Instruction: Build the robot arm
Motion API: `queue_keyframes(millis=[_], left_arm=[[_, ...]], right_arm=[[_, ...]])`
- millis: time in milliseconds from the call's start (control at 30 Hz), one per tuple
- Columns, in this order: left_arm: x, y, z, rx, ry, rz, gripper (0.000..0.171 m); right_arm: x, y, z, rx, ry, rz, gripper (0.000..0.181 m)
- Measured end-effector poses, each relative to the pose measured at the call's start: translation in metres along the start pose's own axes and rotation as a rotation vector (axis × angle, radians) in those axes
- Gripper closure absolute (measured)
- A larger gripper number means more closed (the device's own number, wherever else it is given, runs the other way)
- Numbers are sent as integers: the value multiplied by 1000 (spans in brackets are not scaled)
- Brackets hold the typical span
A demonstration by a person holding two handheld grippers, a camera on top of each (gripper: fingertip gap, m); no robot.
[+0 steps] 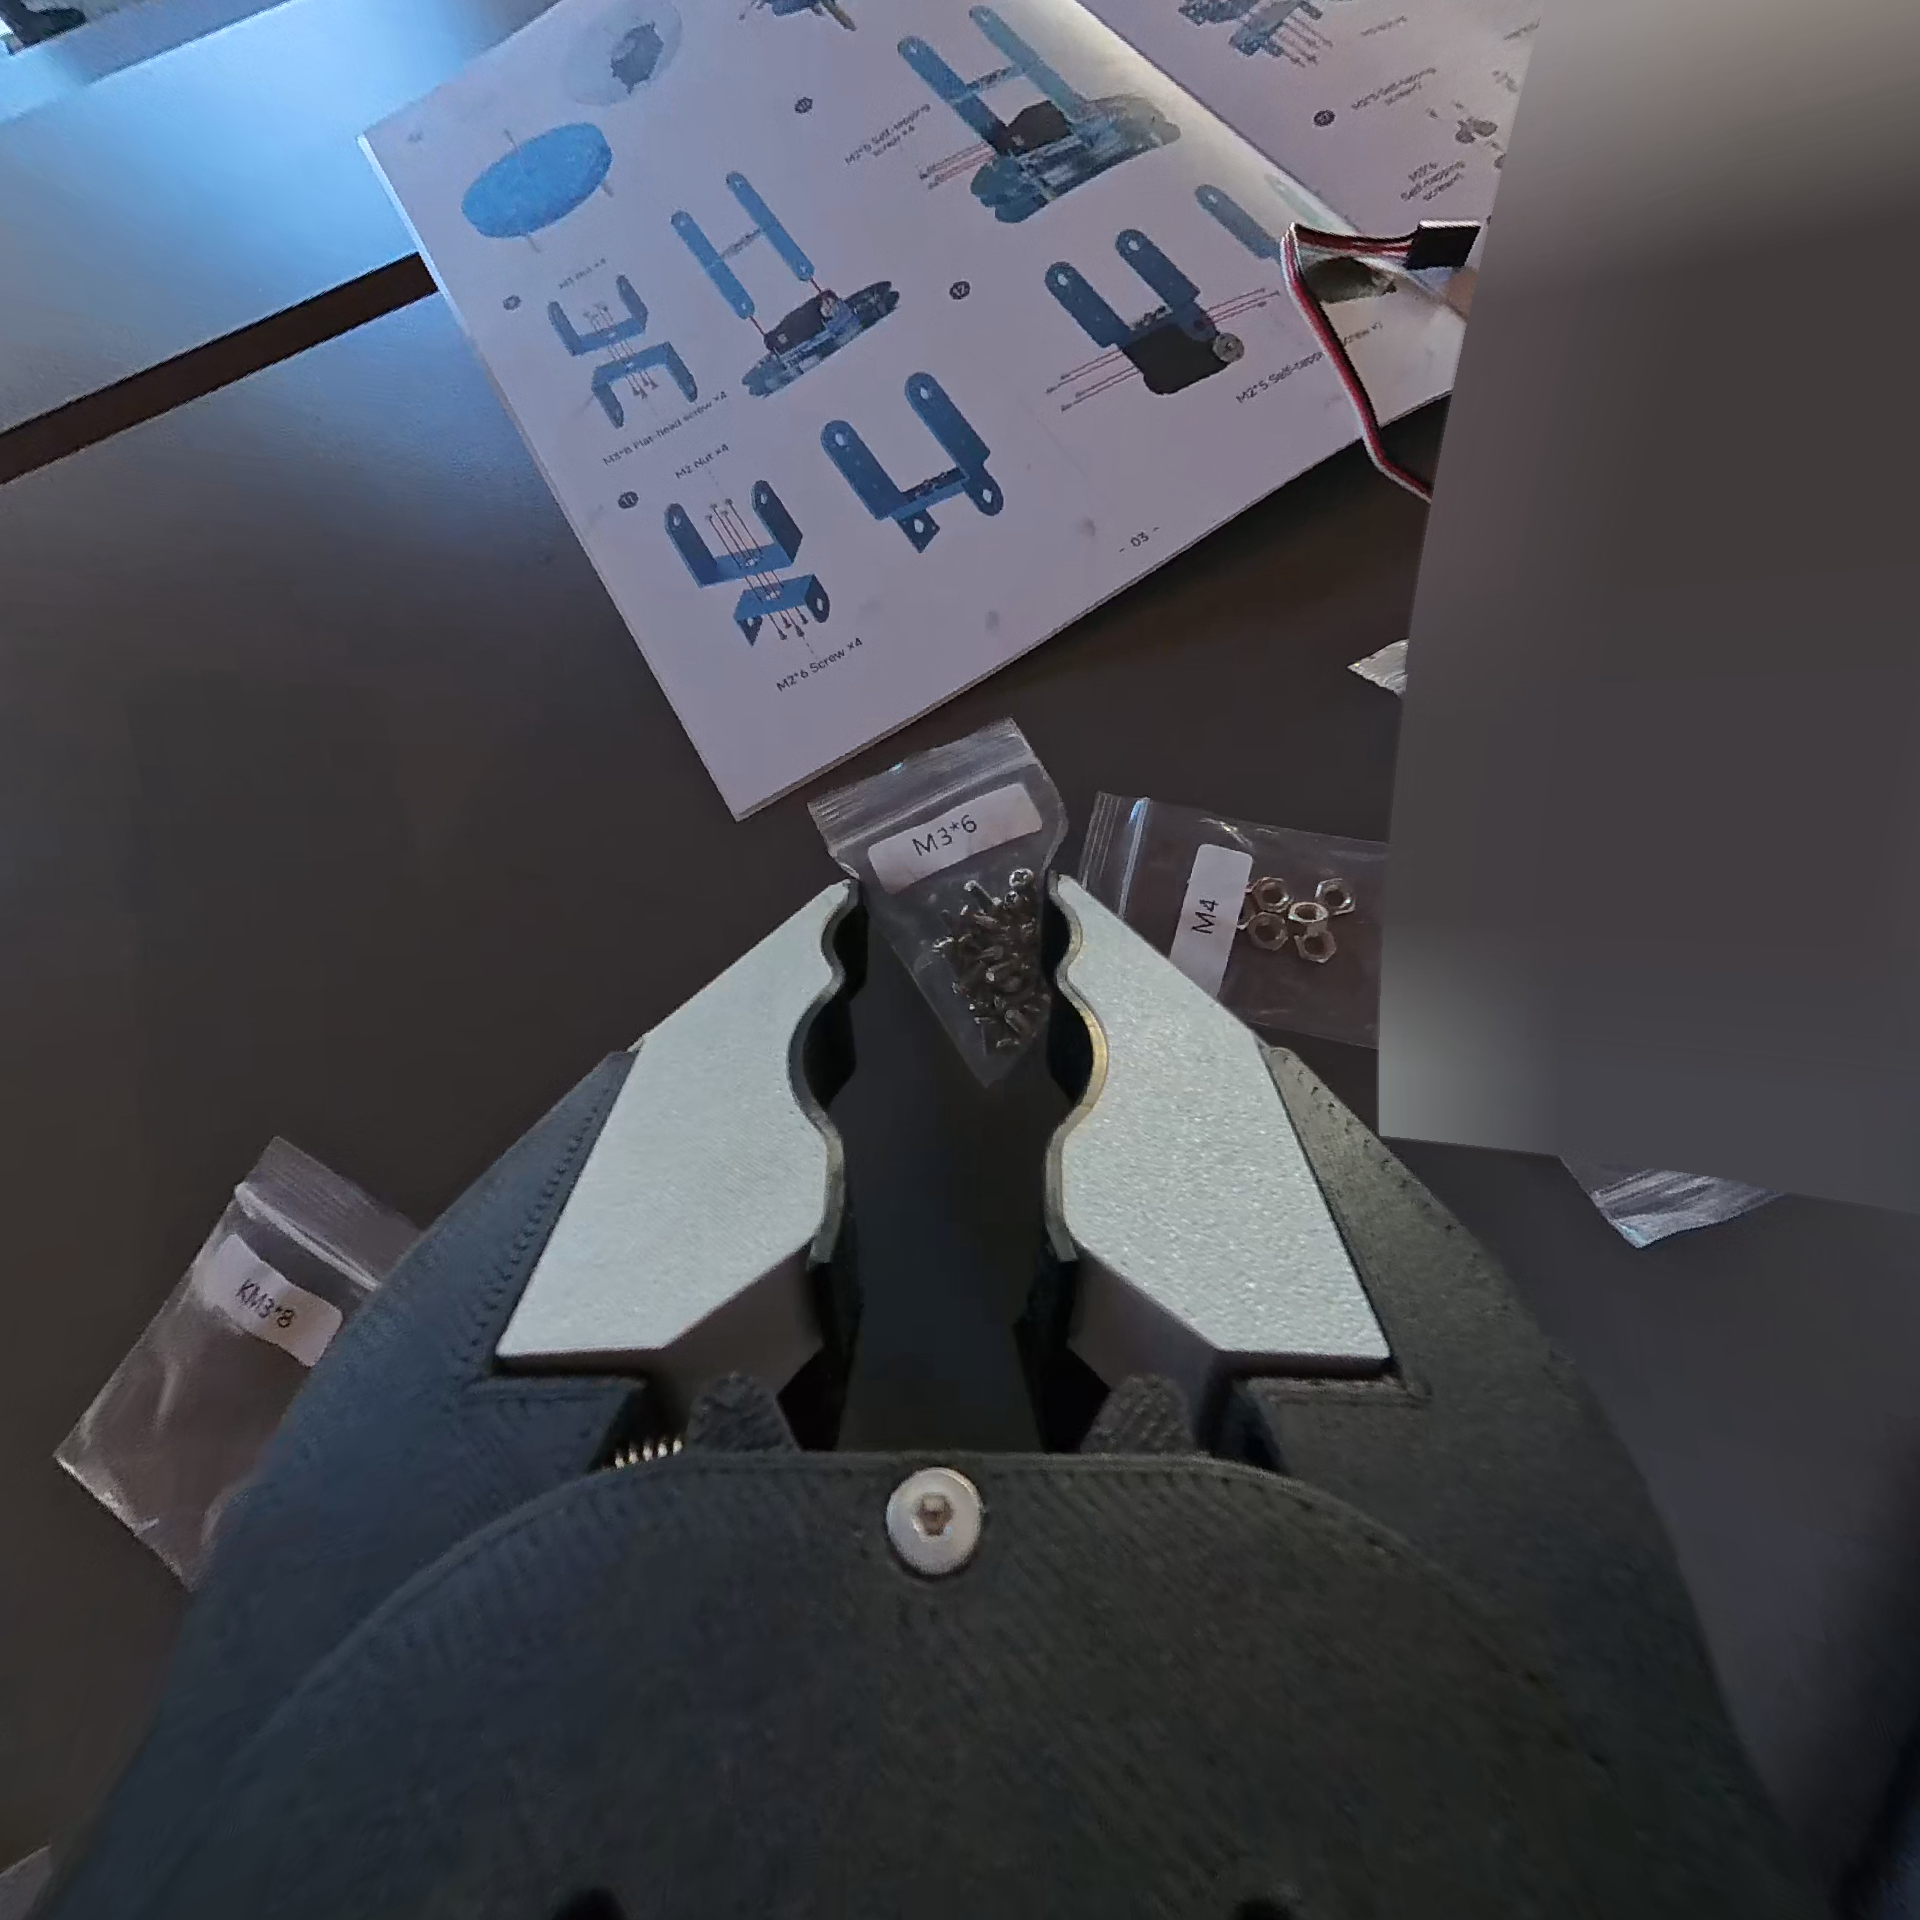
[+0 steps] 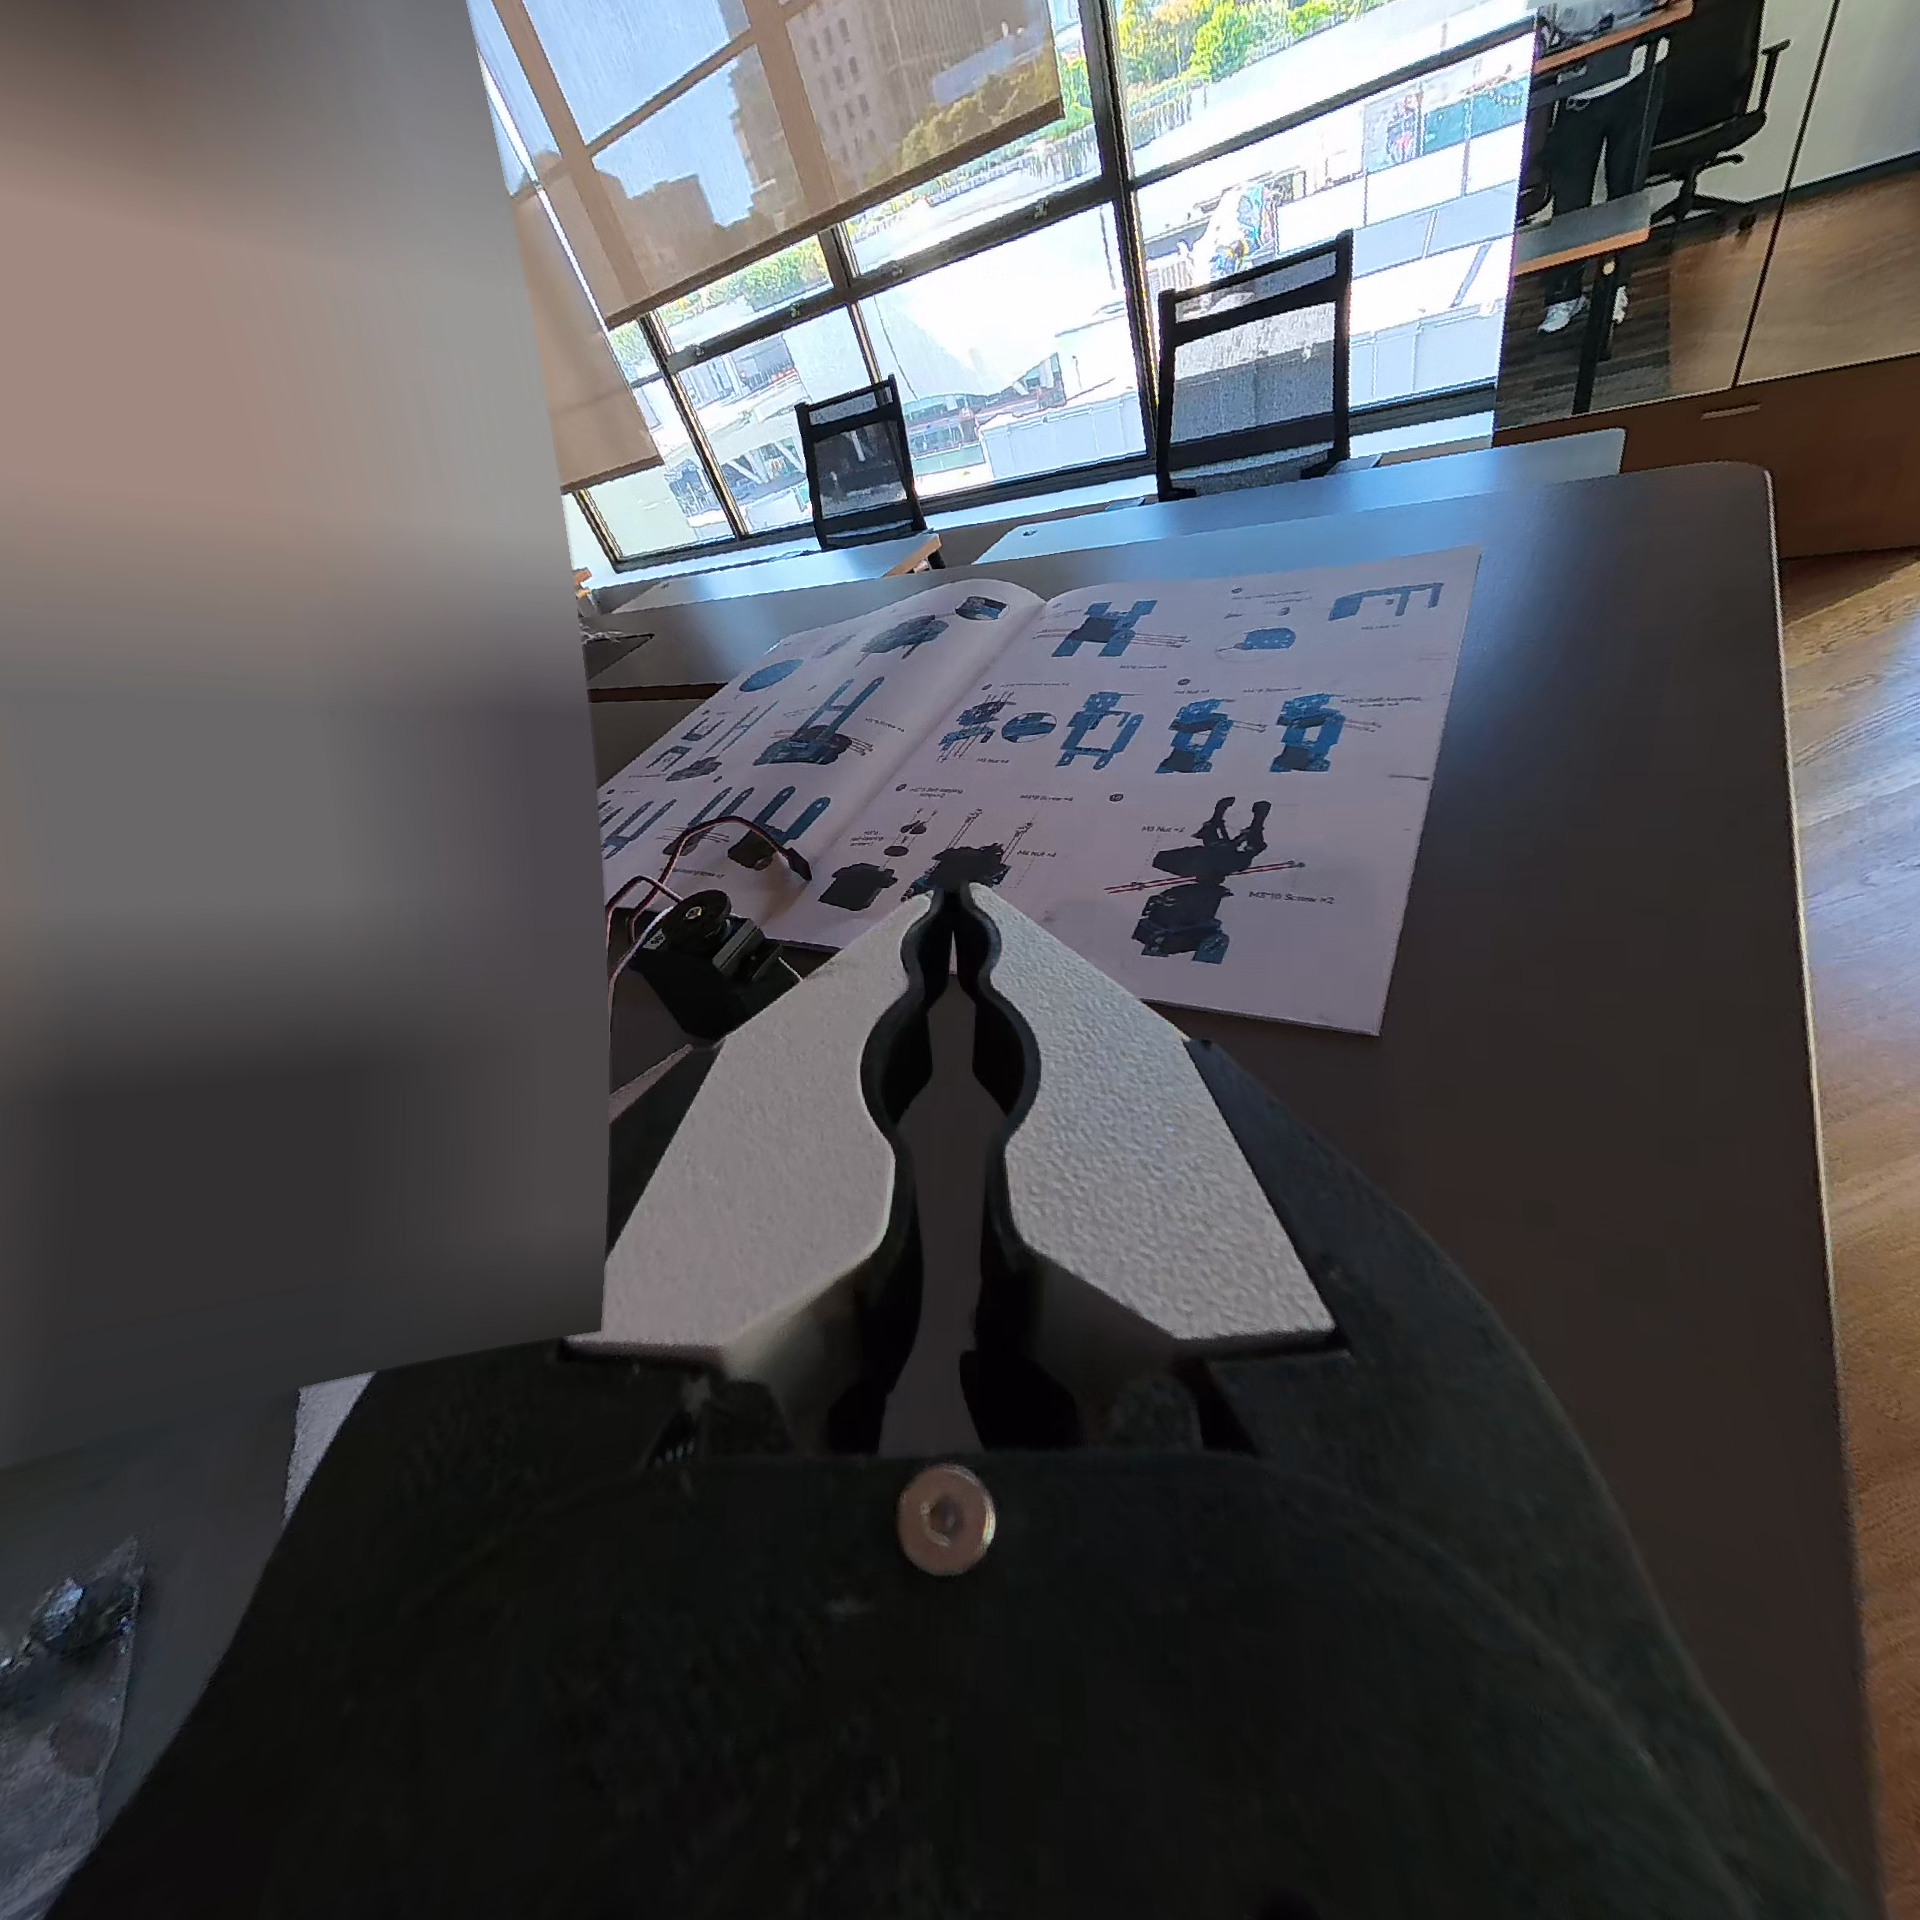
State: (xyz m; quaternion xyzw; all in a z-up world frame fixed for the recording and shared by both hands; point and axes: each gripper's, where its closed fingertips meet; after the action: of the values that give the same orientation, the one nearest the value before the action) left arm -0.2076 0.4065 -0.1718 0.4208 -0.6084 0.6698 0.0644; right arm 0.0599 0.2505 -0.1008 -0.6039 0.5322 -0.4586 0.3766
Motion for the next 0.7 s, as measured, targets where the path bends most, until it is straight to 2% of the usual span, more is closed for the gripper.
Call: queue_keyframes(millis=[200,400,600,667,700], left_arm=[[-1,2,-2,31,3,-12,137],[0,0,-1,102,44,2,127],[19,-17,-22,226,20,128,129],[24,-18,-32,270,-3,145,130],[25,-17,-34,292,-3,145,130]], right_arm=[[-1,1,0,8,2,-5,181],[-1,1,-1,9,1,-8,181],[-1,1,-1,15,1,-11,181],[-1,2,-2,18,2,-12,177],[-1,2,-2,20,1,-13,181]])
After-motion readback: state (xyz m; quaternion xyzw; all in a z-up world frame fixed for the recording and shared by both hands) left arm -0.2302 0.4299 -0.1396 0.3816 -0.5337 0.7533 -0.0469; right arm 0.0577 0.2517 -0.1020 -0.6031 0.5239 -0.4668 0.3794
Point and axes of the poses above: each gripper's, where its closed fingertips meet, x back along the fingers, y out of its underside, z = x × y across the jaws, and after that the axes turned 1 degree about -z, right-handed
